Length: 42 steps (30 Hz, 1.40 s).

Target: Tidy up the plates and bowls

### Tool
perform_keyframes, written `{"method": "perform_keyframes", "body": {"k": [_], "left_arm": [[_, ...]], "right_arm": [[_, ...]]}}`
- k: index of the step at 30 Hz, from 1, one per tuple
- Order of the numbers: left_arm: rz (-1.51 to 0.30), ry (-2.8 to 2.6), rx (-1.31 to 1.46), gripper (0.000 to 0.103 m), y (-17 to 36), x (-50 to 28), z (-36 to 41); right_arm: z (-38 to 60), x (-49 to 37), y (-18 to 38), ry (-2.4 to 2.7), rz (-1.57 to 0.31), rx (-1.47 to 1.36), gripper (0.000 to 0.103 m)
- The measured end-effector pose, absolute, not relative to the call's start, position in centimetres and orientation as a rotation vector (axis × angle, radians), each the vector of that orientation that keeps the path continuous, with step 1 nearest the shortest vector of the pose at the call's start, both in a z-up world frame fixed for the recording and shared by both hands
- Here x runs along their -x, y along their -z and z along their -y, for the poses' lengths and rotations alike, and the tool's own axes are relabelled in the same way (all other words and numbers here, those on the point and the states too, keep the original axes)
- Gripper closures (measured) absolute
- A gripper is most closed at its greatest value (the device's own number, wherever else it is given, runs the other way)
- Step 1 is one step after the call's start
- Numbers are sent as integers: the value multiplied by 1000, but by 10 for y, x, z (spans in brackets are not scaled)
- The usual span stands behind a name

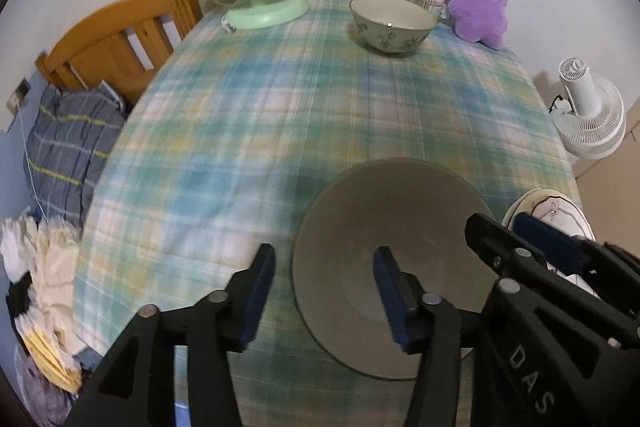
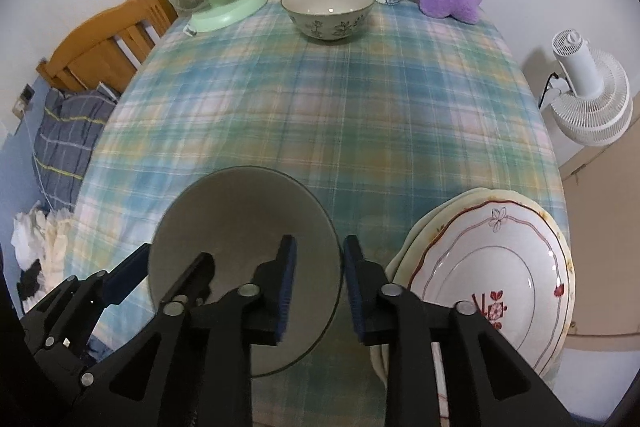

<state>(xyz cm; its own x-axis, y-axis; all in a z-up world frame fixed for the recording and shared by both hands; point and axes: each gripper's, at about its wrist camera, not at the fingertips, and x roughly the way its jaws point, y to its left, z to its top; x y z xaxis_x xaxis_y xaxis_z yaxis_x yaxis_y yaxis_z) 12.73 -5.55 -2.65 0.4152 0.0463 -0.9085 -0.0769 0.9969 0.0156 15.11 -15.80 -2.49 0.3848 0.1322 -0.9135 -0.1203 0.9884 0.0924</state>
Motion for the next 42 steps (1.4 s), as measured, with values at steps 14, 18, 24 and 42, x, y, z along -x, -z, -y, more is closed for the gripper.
{"method": "perform_keyframes", "body": {"k": [14, 18, 24, 42], "left_arm": [[-1027, 48, 3, 20, -29, -128, 39], [-980, 44, 13, 19, -44, -135, 39], [-951, 27, 25, 19, -56, -150, 43], [-875, -79, 29, 12, -74, -234, 92]], "right_arm": [[144, -136, -37, -40, -1035, -49, 33], [146, -141, -53, 14, -996, -29, 28], [152, -157, -69, -11, -949, -27, 23], [193, -251, -88, -115, -887, 11, 9]]}}
